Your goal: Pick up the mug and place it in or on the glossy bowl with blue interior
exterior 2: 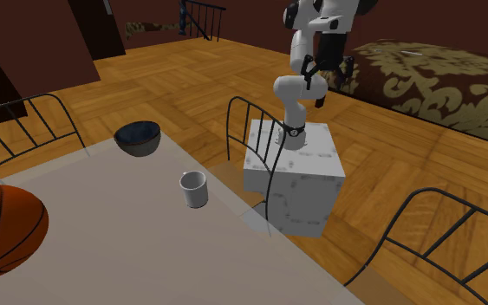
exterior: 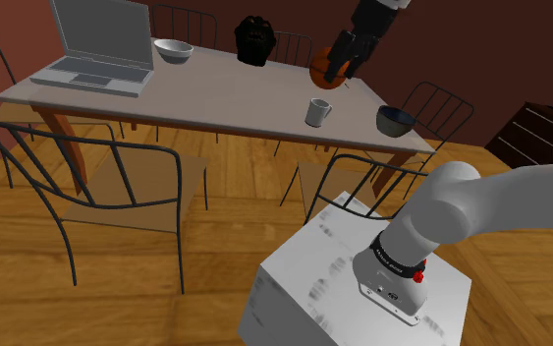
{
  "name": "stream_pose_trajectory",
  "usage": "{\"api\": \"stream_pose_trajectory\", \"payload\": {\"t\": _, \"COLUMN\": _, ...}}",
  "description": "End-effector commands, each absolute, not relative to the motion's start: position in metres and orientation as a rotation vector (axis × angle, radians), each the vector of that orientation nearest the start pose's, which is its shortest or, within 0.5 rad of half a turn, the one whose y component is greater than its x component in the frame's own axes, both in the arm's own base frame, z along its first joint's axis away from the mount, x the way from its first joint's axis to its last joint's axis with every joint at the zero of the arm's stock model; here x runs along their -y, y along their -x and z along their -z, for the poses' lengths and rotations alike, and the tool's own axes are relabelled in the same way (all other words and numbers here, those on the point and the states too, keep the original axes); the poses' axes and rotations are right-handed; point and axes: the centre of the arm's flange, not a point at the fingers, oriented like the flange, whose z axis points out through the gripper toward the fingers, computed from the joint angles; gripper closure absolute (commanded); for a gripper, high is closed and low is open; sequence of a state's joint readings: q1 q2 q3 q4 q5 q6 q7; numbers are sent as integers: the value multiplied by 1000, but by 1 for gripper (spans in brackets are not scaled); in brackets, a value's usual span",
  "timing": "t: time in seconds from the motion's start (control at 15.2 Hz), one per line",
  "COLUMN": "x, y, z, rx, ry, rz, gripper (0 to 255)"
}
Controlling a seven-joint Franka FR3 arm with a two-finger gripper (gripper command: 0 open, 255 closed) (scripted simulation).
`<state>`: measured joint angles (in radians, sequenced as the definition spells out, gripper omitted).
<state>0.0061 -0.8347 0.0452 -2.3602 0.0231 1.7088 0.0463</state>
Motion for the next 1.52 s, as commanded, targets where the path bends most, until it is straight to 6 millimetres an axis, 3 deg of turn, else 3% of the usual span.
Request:
{"api": "stream_pose_trajectory", "payload": {"t": 0.0, "x": -23, "y": -307, "z": -617, "rx": -12, "ry": 3131, "rz": 287, "gripper": 0}}
{"api": "stream_pose_trajectory", "payload": {"t": 1.45, "x": 189, "y": -459, "z": -482, "rx": 16, "ry": 3178, "rz": 124, "gripper": 0}}
